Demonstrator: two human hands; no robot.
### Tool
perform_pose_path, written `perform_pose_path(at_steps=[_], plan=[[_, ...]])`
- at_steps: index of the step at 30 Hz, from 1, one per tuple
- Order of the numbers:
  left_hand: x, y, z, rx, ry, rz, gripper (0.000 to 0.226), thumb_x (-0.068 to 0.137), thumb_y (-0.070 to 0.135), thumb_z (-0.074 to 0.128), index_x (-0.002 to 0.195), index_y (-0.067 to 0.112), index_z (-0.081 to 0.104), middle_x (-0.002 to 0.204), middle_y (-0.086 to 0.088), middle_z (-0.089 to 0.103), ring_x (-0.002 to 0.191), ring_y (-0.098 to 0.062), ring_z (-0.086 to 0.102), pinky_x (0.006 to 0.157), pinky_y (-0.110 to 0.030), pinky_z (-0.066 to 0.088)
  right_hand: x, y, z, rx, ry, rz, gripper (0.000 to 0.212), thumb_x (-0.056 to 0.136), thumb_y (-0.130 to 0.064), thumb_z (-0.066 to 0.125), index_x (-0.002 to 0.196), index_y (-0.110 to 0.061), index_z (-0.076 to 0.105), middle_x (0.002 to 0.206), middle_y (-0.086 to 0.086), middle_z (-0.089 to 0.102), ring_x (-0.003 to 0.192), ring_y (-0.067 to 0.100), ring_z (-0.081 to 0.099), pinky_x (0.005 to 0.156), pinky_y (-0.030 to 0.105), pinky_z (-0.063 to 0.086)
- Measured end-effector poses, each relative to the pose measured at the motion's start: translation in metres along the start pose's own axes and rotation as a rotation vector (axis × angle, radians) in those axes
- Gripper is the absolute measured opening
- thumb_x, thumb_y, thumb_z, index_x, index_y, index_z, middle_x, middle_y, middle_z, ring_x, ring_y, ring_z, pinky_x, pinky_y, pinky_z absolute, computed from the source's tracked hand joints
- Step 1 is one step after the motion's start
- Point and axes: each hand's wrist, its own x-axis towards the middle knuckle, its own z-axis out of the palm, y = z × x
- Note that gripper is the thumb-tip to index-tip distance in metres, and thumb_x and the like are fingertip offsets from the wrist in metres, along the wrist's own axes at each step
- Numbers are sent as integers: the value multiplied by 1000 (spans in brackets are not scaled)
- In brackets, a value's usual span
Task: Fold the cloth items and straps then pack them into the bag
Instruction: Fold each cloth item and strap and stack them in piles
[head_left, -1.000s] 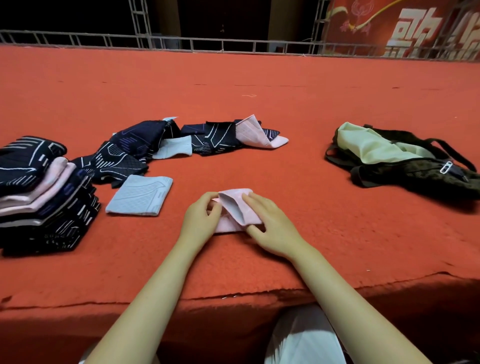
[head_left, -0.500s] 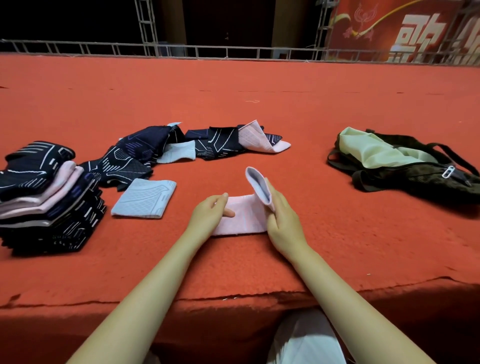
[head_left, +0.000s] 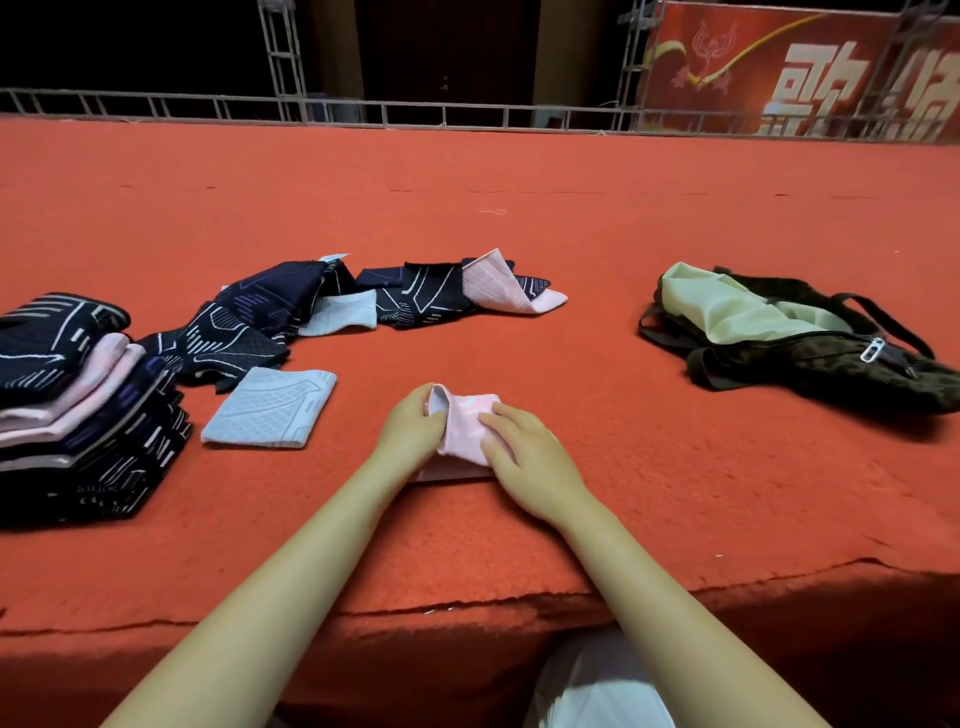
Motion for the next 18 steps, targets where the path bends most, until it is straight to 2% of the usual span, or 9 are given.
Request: perform_pose_path(at_steps=[3,6,7,8,10,11,13,16,18], plan=[[4,7,-1,-178,62,-52,22,83,12,44,86,10,65,80,3,63,73,-13,53,69,-29,43,1,1,1,-34,-7,-10,62,83,-49,36,138,-23,48,149,0,38,138,17,33,113,38,28],[4,5,-5,-350,117,-182,23,86,28,45,81,18,66,92,0,67,86,-18,58,83,-34,45,1,2,1,-31,-2,-20,59,84,-52,36,136,-28,50,149,-1,39,137,17,33,112,37,28],[1,2,-4,-329,110,-187,25,88,38,46,87,22,65,102,-1,67,94,-19,59,90,-35,46,1,1,2,-33,-5,-25,58,85,-53,33,135,-31,51,148,-2,40,137,16,33,112,36,28],[-2,1,-4,-217,71,-148,27,89,42,49,102,24,64,113,0,64,103,-19,58,96,-34,43,2,1,2,-29,-9,-28,57,86,-54,30,134,-33,52,148,-2,40,136,16,34,111,36,28],[-6,-4,0,113,-8,-19,45,91,28,54,134,13,47,130,-3,55,121,-24,51,101,-32,37,1,1,1,10,-14,-21,58,88,-54,22,133,-33,53,147,-2,41,136,15,34,111,37,28],[-5,-6,1,200,-13,31,49,92,20,51,138,9,40,133,-7,53,125,-28,48,99,-32,36,1,1,1,33,-10,-16,60,88,-54,19,134,-32,52,147,-3,42,136,14,34,111,37,27],[-5,-5,-4,177,-22,40,41,90,16,45,130,7,47,126,-9,57,120,-29,51,91,-32,37,0,0,0,36,-5,-18,61,88,-54,19,135,-29,50,147,-3,42,135,13,36,110,36,28],[-3,-5,-17,169,54,30,39,76,26,37,103,6,57,99,-10,64,96,-30,58,80,-36,41,0,1,1,-54,-15,-38,46,94,-46,40,136,-29,49,147,-4,42,135,14,37,107,33,28],[-5,-13,-23,373,75,23,37,81,24,44,112,10,58,107,-13,66,101,-34,58,86,-39,44,0,1,1,-65,-15,-42,43,93,-45,51,133,-33,52,145,-5,43,133,13,38,106,33,27]])
